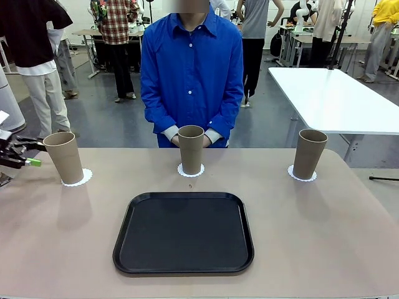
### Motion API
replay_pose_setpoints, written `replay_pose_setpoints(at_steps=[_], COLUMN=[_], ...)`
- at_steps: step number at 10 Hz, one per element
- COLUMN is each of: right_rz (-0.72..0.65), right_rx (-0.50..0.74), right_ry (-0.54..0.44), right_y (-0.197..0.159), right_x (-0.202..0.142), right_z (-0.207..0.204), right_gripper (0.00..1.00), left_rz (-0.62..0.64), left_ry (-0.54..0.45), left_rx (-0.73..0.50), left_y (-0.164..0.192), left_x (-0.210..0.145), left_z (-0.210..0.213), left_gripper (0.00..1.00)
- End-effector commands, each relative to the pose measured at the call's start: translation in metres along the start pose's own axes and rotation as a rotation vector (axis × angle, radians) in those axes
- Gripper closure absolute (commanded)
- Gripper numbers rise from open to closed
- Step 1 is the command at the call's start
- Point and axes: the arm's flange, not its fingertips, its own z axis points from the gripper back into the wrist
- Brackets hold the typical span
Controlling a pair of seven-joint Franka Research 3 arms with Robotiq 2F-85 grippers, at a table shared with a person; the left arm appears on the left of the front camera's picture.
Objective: Place coasters on the table and set cups on them.
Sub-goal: Take one Reusable plastic cup from the Flat Tray and place it on a coaster set by the human.
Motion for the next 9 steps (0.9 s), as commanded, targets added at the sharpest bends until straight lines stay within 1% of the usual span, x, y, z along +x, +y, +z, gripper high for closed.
replay_pose_setpoints(at_steps=[1,2,3,4,6,8,9], right_rz=[-0.007,-0.007,-0.007,-0.007,-0.007,-0.007,-0.007], right_rx=[-0.004,-0.004,-0.004,-0.004,-0.004,-0.004,-0.004], right_ry=[-0.001,-0.001,-0.001,-0.001,-0.001,-0.001,-0.001], right_y=[0.001,0.001,0.001,0.001,0.001,0.001,0.001], right_x=[0.000,0.000,0.000,0.000,0.000,0.000,0.000], right_z=[0.001,0.001,0.001,0.001,0.001,0.001,0.001], right_gripper=[0.00,0.00,0.00,0.00,0.00,0.00,0.00], left_rz=[0.014,0.013,-0.013,0.006,0.003,0.040,0.065], left_ry=[0.206,0.294,0.336,0.401,0.485,0.624,0.666], left_rx=[0.172,0.249,0.277,0.305,0.345,0.313,0.276], left_y=[-0.022,-0.030,-0.040,-0.048,-0.068,-0.089,-0.097], left_x=[0.046,0.071,0.091,0.114,0.158,0.199,0.215], left_z=[0.018,0.030,0.037,0.043,0.051,0.055,0.056], left_gripper=[0.00,0.00,0.00,0.00,0.00,0.00,0.00])
